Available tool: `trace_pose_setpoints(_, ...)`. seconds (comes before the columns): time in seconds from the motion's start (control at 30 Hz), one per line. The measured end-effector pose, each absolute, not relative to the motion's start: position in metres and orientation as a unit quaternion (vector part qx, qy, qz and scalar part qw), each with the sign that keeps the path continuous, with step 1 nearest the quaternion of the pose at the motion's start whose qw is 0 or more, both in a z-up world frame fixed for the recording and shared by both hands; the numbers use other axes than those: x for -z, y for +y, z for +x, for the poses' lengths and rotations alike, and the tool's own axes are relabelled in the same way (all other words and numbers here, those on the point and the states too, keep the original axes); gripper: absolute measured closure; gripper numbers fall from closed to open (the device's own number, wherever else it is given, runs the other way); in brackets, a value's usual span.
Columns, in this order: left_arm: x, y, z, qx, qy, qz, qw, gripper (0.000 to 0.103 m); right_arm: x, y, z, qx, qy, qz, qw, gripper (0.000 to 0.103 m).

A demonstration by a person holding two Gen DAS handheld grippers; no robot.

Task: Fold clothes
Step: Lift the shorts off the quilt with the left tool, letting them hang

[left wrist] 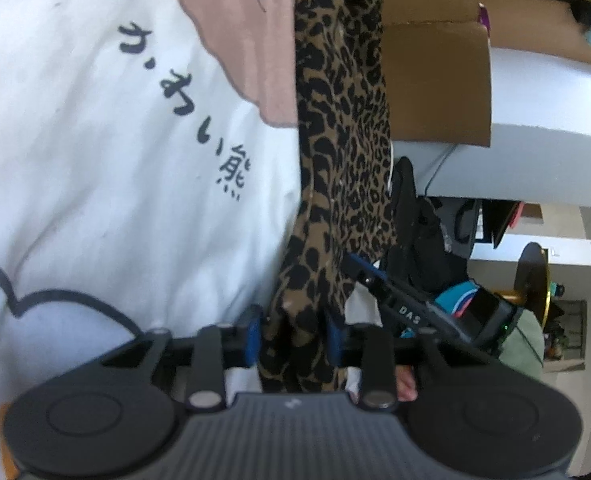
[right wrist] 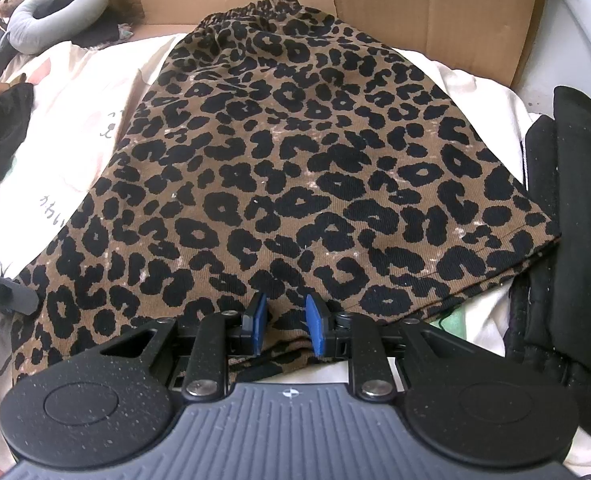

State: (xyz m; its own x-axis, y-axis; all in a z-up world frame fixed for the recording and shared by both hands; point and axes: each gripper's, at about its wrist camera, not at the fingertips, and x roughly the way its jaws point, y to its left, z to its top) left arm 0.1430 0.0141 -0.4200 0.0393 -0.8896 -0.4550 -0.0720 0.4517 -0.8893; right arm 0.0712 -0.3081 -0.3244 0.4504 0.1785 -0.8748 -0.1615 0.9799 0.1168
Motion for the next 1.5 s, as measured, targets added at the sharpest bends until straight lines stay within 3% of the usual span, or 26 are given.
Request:
trace_pose_setpoints(0.27,0.412,0.018,0.141,0.345,0.596,-0.402,0.603,0.096,0.324,-0.308,0.070,-0.099,0.513,0.012,0.853,0.075)
trace_pose_setpoints(0.37,0.415,0.014,0.139,0.337,0.605,-0.399,0.601,0.076,0.324,-0.308,0.070,-0.098,0.512,0.012,0.853,0.075)
trace_pose_setpoints(0.4,0.416,0.014,0.138,0.335,0.606,-0.400,0.600,0.064,0.324,-0.308,0.070,-0.098,0.512,0.012,0.853,0.075)
trace_pose_setpoints(0.43,0.418,0.013,0.137,0.334,0.605,-0.404,0.599,0.060,0.324,-0.308,0.070,-0.100,0.513,0.011,0.853,0.075)
trace_pose_setpoints(0.8,0.424,0.011,0.128,0.331,0.605,-0.442,0.574,0.056,0.325,-0.307,0.069,-0.098,0.511,0.013,0.854,0.075)
trace_pose_setpoints(1.17,0.425,0.004,0.114,0.316,0.603,-0.460,0.570,0.061,0.326,-0.308,0.068,-0.099,0.511,0.018,0.854,0.075)
trace_pose_setpoints(1.27,0.427,0.004,0.113,0.307,0.606,-0.459,0.573,0.084,0.326,-0.309,0.069,-0.100,0.510,0.018,0.854,0.075)
trace_pose_setpoints(1.3,0.426,0.004,0.113,0.307,0.608,-0.455,0.574,0.097,0.326,-0.309,0.069,-0.100,0.510,0.019,0.854,0.075)
trace_pose_setpoints(1.5,0.416,0.005,0.116,0.300,0.613,-0.434,0.588,0.098,0.322,-0.312,0.069,-0.091,0.507,0.033,0.857,0.074)
